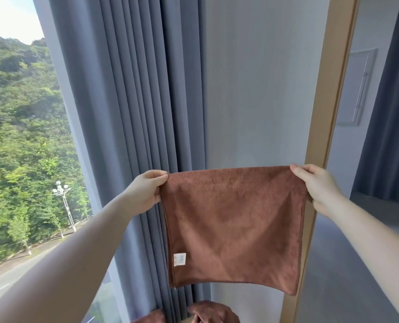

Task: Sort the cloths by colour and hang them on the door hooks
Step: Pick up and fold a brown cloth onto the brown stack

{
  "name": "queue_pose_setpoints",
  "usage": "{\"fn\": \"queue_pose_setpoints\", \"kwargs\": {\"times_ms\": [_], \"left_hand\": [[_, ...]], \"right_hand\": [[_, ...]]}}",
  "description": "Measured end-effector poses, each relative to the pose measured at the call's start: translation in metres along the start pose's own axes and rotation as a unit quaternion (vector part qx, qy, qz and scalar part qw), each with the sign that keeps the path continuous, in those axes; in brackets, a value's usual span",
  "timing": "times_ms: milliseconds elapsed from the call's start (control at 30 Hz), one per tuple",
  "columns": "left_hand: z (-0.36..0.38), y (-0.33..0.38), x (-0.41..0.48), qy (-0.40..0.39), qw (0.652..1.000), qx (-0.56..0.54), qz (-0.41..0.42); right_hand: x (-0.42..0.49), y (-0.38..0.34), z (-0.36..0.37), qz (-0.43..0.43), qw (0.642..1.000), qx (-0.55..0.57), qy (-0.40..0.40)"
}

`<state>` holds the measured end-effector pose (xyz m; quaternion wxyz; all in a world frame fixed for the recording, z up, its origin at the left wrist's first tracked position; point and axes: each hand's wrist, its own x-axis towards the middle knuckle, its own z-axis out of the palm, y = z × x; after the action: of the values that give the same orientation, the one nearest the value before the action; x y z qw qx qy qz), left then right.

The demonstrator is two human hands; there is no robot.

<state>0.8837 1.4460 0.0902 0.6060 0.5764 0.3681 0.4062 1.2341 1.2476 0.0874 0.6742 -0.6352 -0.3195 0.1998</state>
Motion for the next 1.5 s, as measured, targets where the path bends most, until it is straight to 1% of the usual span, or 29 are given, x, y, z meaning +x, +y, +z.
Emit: {"fn": "queue_pose_setpoints", "kwargs": {"times_ms": [200,333,533,633,767,833,900,1000,1033,1100,1167,1233,1300,1367,1433,1500], "left_hand": [[0.014,-0.003,-0.002,-0.020,0.996,-0.083,-0.042],[0.029,0.003,-0.006,-0.027,0.993,-0.097,-0.056],[0.058,0.014,-0.019,-0.077,0.997,0.012,-0.021],[0.074,0.017,-0.029,-0.116,0.991,0.066,0.008],[0.092,0.015,-0.034,-0.128,0.981,0.139,0.050],[0.098,0.013,-0.036,-0.144,0.972,0.172,0.064],[0.102,0.014,-0.041,-0.148,0.965,0.202,0.083],[0.109,0.011,-0.048,-0.162,0.952,0.231,0.121],[0.111,0.009,-0.050,-0.158,0.947,0.246,0.132],[0.115,0.007,-0.050,-0.124,0.935,0.290,0.163],[0.117,0.006,-0.050,-0.101,0.922,0.322,0.191],[0.118,0.007,-0.050,-0.100,0.918,0.328,0.200],[0.117,0.010,-0.052,-0.108,0.921,0.320,0.193],[0.116,0.013,-0.054,-0.129,0.931,0.287,0.184],[0.113,0.015,-0.053,-0.130,0.941,0.258,0.178],[0.109,0.017,-0.052,-0.119,0.948,0.241,0.169]], "right_hand": [[-0.006,0.001,0.006,0.045,0.998,0.031,-0.038],[-0.011,-0.001,0.012,0.055,0.995,0.022,-0.074],[-0.024,-0.006,0.032,0.059,0.986,-0.020,-0.157],[-0.033,-0.012,0.047,0.044,0.979,-0.027,-0.197],[-0.044,-0.021,0.066,0.051,0.967,-0.015,-0.250],[-0.051,-0.026,0.074,0.038,0.958,-0.028,-0.283],[-0.054,-0.028,0.083,-0.008,0.959,-0.075,-0.273],[-0.053,-0.028,0.095,-0.084,0.967,-0.143,-0.195],[-0.054,-0.030,0.097,-0.114,0.963,-0.175,-0.172],[-0.054,-0.034,0.096,-0.164,0.948,-0.231,-0.144],[-0.055,-0.038,0.093,-0.186,0.944,-0.239,-0.133],[-0.055,-0.041,0.090,-0.197,0.943,-0.235,-0.132],[-0.053,-0.042,0.085,-0.185,0.943,-0.235,-0.146],[-0.047,-0.041,0.075,-0.141,0.942,-0.244,-0.184],[-0.043,-0.039,0.061,-0.080,0.926,-0.273,-0.247],[-0.041,-0.036,0.047,-0.027,0.902,-0.287,-0.320]]}}
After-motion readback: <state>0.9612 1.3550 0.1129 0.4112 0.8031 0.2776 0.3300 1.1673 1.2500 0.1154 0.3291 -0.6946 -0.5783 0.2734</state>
